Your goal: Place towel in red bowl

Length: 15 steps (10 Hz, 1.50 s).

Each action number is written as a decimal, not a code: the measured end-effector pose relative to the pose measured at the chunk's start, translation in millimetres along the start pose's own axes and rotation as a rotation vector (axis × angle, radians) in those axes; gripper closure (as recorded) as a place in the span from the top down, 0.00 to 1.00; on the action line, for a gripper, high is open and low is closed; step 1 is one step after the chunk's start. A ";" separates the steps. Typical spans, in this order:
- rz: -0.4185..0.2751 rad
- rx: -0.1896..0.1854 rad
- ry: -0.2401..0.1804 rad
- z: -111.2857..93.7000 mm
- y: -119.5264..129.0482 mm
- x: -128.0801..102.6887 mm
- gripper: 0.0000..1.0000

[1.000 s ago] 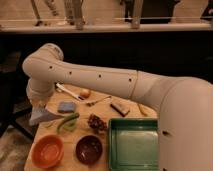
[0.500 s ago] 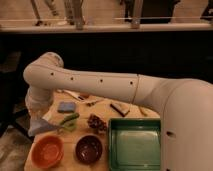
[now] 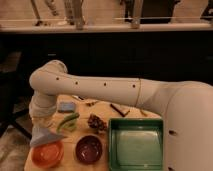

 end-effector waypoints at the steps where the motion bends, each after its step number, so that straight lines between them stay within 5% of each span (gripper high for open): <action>1: -0.001 0.000 0.000 0.2 -0.3 0.0 0.00; 8: 0.000 0.004 -0.001 0.4 -0.2 0.0 0.00; 15: 0.013 0.077 -0.053 33.5 -21.0 -5.0 0.00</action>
